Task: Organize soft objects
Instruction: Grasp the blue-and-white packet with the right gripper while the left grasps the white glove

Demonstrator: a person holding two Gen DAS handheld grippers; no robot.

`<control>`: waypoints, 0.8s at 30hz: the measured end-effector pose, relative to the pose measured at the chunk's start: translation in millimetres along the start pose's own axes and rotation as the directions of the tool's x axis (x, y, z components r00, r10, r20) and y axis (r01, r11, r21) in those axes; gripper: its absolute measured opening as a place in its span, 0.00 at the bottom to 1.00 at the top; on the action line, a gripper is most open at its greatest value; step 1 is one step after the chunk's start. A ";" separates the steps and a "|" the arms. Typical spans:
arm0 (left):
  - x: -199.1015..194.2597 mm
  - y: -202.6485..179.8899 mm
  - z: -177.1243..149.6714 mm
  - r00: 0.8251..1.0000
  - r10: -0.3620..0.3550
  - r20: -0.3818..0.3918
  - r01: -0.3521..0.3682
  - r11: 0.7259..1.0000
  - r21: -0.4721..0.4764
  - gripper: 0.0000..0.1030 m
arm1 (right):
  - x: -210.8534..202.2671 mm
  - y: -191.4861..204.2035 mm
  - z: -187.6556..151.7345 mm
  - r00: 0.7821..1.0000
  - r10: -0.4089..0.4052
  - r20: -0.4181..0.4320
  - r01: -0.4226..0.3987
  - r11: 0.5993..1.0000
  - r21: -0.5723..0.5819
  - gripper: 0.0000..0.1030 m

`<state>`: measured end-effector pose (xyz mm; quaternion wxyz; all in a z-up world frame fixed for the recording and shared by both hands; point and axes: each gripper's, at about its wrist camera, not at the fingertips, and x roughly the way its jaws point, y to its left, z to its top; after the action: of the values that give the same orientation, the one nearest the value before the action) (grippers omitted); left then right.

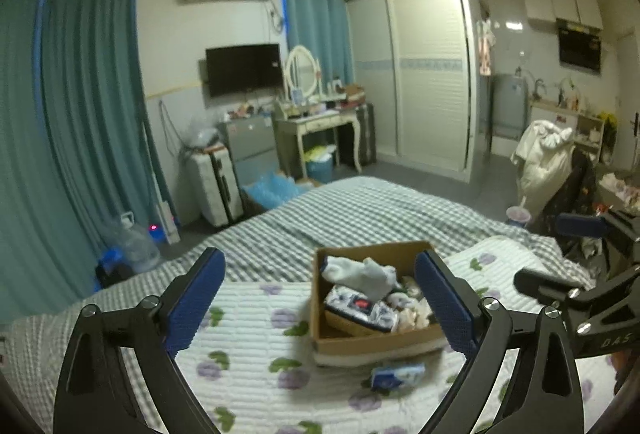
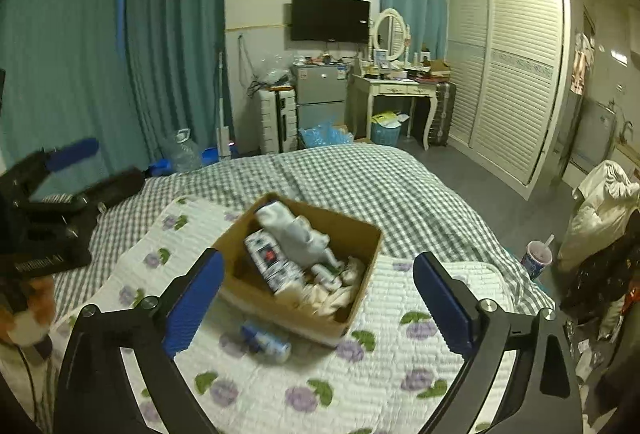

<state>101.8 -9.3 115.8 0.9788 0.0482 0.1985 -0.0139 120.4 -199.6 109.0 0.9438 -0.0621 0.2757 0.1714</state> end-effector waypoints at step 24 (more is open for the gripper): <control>106.1 29.7 -181.2 0.959 0.003 -0.284 -0.032 0.995 -0.096 0.95 | 188.7 49.7 -151.5 0.929 0.063 -0.365 -0.055 0.998 0.031 0.69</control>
<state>130.7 37.5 -89.0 0.9416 0.0026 0.3366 0.0117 176.0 -130.6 -121.6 0.8711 -0.0751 0.4498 0.1824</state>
